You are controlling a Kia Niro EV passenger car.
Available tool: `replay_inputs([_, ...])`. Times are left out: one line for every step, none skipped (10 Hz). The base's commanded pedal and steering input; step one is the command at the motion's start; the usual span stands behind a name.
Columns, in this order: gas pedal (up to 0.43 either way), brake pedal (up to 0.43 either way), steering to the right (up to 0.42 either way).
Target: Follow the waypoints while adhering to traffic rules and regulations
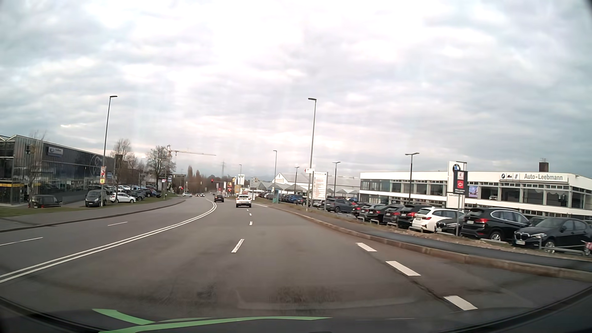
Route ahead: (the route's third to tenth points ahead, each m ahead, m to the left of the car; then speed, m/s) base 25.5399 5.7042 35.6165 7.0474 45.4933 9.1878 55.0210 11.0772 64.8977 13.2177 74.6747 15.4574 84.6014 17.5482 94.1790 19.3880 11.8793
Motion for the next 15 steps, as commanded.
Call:
replay_inputs([0.047, 0.0, -0.017])
replay_inputs([0.047, 0.0, -0.017])
replay_inputs([0.047, 0.0, -0.017])
replay_inputs([0.047, 0.0, -0.016])
replay_inputs([0.047, 0.0, -0.016])
replay_inputs([0.047, 0.0, -0.016])
replay_inputs([0.047, 0.0, -0.016])
replay_inputs([0.047, 0.0, -0.016])
replay_inputs([0.047, 0.0, -0.016])
replay_inputs([0.047, 0.0, -0.016])
replay_inputs([0.047, 0.0, -0.016])
replay_inputs([0.047, 0.0, -0.016])
replay_inputs([0.047, 0.0, -0.016])
replay_inputs([0.047, 0.0, -0.016])
replay_inputs([0.047, 0.0, -0.016])
